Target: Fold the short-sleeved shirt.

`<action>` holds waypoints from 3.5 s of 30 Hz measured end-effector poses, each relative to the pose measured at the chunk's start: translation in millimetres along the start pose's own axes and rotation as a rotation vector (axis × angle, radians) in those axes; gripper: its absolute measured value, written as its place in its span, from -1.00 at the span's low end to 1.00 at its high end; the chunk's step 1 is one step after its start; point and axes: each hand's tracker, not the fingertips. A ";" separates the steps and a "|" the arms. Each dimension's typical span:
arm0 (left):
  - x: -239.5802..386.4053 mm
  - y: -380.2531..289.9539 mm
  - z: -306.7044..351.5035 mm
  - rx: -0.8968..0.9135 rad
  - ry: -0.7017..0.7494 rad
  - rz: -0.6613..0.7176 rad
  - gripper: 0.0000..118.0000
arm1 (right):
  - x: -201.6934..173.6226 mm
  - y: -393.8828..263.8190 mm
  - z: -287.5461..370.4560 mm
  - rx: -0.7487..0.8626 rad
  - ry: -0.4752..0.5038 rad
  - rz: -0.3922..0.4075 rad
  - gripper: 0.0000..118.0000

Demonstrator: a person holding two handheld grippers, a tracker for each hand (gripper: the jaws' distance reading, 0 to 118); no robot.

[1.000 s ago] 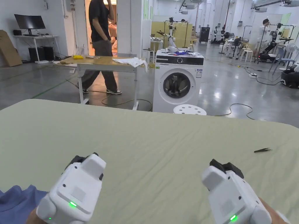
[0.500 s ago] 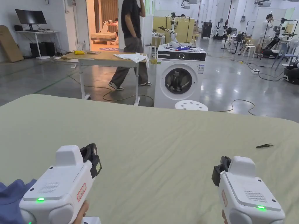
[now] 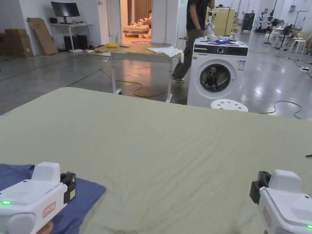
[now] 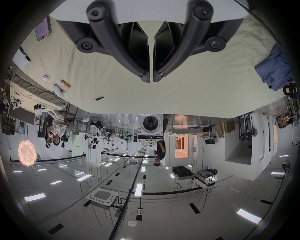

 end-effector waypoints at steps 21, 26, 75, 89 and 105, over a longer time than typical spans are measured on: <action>-96.1 -64.6 -31.7 -0.420 0.103 0.035 0.36 | -27.1 -30.9 -3.2 -0.055 0.067 0.068 -0.95; -91.5 -59.8 -27.3 -0.380 0.110 0.008 -0.74 | -29.0 -34.8 -5.0 -0.072 0.072 0.047 -0.95; 190.3 201.0 8.5 0.326 -0.504 -0.124 -1.00 | 74.7 -1.7 47.2 0.025 -0.089 -0.068 -0.95; 345.6 126.7 -10.0 0.205 -0.805 -0.190 -1.00 | 129.8 -13.5 76.2 0.005 -0.230 -0.083 -0.95; 256.0 56.3 4.5 0.255 -0.612 -0.090 0.46 | 89.9 6.5 64.1 0.048 -0.130 -0.034 -0.95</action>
